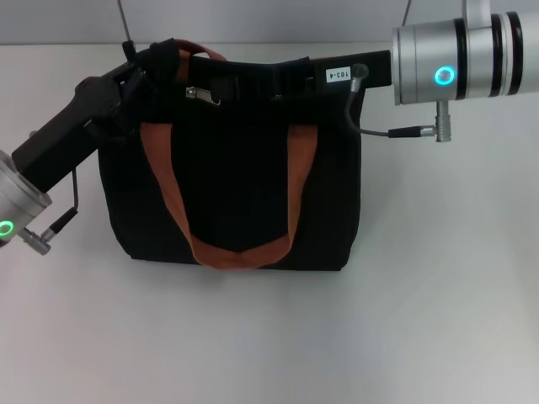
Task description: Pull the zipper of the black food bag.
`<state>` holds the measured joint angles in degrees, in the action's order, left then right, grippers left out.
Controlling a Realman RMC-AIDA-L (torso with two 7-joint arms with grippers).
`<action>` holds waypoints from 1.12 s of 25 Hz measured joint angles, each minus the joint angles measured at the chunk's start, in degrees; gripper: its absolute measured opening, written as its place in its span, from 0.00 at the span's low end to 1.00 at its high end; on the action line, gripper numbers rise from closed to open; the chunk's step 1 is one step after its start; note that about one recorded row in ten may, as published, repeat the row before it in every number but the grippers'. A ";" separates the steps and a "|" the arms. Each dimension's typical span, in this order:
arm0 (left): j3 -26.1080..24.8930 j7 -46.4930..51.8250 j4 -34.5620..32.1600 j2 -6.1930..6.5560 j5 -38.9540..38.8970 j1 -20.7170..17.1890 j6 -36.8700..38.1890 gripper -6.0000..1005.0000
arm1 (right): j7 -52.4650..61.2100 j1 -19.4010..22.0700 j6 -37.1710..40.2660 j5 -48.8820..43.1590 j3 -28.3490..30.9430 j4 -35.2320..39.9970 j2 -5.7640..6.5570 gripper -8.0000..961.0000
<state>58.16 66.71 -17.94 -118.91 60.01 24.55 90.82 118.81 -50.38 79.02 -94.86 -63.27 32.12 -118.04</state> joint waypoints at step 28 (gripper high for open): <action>0.03 -22.66 7.83 -0.27 -8.81 0.81 -1.47 0.08 | 1.33 -0.91 -3.78 -2.35 0.08 -1.80 -0.79 0.02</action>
<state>58.18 44.05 -10.11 -119.18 51.21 25.36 89.35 120.14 -51.29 75.25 -97.21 -63.19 30.32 -118.83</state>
